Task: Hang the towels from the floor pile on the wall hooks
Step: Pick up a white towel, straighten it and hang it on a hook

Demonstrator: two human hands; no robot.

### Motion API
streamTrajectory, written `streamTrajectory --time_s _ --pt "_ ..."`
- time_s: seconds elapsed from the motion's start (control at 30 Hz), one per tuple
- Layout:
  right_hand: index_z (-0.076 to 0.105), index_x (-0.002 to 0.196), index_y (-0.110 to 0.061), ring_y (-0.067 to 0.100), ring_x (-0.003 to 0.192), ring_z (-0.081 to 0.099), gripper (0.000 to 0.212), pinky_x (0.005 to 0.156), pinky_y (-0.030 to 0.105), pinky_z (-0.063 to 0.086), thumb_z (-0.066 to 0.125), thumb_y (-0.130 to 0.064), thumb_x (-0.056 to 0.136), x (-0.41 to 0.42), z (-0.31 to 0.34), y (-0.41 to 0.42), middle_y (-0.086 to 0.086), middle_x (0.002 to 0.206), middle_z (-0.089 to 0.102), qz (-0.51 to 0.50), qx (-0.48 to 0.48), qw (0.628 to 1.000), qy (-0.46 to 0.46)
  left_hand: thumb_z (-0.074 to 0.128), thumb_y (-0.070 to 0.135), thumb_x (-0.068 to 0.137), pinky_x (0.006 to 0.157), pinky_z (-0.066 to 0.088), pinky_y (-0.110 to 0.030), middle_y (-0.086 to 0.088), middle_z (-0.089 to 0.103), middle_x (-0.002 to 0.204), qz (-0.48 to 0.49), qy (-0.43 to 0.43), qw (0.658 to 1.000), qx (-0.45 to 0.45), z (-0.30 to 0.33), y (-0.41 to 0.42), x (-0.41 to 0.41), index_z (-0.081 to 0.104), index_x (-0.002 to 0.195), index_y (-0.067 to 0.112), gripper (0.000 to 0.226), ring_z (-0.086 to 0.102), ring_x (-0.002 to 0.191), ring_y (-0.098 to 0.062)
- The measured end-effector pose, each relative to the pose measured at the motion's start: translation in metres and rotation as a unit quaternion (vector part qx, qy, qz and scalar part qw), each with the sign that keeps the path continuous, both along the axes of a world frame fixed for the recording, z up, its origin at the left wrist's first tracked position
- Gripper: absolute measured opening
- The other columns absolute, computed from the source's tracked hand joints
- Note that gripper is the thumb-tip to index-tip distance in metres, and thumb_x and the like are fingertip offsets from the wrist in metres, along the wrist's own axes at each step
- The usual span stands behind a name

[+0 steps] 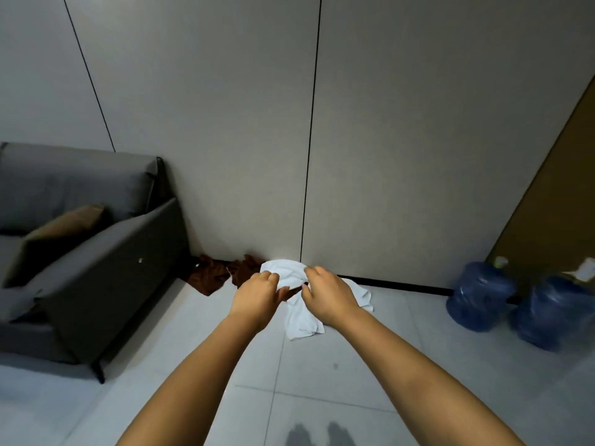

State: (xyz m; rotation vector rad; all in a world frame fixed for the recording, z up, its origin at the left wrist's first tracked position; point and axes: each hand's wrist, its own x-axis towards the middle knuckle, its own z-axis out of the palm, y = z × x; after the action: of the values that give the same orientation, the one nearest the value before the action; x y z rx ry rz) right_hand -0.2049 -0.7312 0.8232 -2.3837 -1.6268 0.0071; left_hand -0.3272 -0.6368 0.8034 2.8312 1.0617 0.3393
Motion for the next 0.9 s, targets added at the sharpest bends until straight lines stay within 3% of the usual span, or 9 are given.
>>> streamTrajectory --time_s 0.33,0.57,0.9 --pt "0.051 0.119 -0.009 0.024 0.108 0.052 0.029 0.084 0.031 0.040 0.037 -0.022 0.097 0.081 -0.026 0.148 0.008 0.122 0.053 -0.039 -0.017 0.999 -0.002 0.031 0.042 0.100 0.085 0.038 -0.029 -0.004 0.053 0.121 -0.033 0.043 0.998 0.008 -0.030 0.148 0.085 0.050 0.119 0.010 0.042 0.047 0.115 -0.021" --pt "0.050 0.119 -0.010 0.023 0.108 0.052 0.030 0.086 0.030 0.040 0.037 -0.025 0.097 0.139 -0.032 0.255 0.006 0.121 0.054 -0.062 0.008 0.998 0.000 0.031 0.042 0.100 0.087 0.037 -0.028 -0.004 0.052 0.123 -0.063 0.061 0.996 0.019 -0.030 0.268 0.152 0.049 0.119 0.009 0.042 0.046 0.118 -0.019" --pt "0.049 0.127 -0.013 0.021 0.114 0.050 0.034 0.095 0.028 0.040 0.037 -0.022 0.097 0.246 -0.083 0.338 0.004 0.128 0.052 -0.072 -0.024 0.997 0.021 0.037 0.038 0.099 0.087 0.037 -0.028 -0.007 0.057 0.117 -0.098 0.056 0.993 -0.021 -0.073 0.358 0.260 0.055 0.114 0.008 0.039 0.050 0.112 -0.023"
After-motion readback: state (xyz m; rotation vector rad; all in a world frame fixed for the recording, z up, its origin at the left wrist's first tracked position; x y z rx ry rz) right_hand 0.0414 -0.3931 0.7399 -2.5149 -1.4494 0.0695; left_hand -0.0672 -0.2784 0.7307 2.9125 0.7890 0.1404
